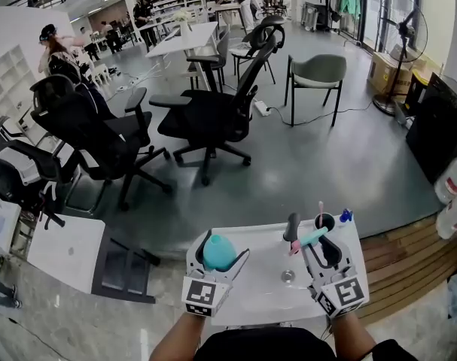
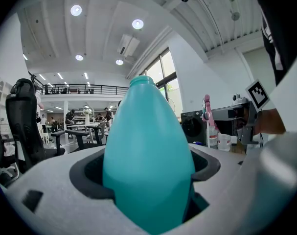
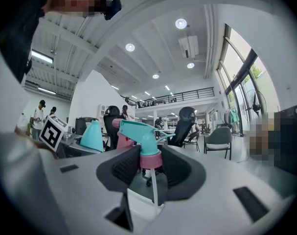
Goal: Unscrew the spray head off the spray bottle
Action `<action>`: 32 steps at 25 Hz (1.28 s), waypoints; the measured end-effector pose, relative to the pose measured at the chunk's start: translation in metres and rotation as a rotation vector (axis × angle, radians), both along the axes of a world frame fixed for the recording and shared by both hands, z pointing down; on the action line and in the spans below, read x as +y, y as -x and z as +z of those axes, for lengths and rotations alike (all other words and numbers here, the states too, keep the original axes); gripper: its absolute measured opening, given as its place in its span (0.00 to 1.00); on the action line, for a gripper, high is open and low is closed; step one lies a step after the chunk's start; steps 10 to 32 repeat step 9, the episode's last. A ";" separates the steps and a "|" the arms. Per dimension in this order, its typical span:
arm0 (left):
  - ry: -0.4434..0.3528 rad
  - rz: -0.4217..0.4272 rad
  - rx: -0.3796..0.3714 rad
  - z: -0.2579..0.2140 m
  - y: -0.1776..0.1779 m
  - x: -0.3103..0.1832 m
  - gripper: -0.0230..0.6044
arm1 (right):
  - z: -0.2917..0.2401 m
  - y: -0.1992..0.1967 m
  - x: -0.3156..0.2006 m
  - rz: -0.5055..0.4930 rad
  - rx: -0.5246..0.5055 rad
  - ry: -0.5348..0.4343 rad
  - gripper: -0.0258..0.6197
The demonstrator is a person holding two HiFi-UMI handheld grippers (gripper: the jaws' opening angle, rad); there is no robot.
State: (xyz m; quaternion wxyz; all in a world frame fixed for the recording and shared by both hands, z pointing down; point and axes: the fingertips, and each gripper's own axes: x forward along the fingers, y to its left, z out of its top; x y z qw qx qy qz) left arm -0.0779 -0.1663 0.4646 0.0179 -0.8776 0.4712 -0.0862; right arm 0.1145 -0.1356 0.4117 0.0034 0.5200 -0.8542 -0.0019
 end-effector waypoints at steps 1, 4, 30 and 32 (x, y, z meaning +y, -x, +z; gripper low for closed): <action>0.003 0.002 -0.001 0.001 -0.001 0.000 0.72 | -0.001 0.000 0.000 -0.001 0.001 -0.003 0.26; -0.002 0.007 0.000 0.000 -0.003 0.000 0.72 | -0.003 0.000 0.000 -0.002 -0.004 -0.009 0.26; -0.012 0.013 0.000 -0.004 -0.005 -0.001 0.72 | -0.005 -0.001 -0.002 0.003 -0.008 -0.023 0.26; -0.012 0.013 0.000 -0.004 -0.005 -0.001 0.72 | -0.005 -0.001 -0.002 0.003 -0.008 -0.023 0.26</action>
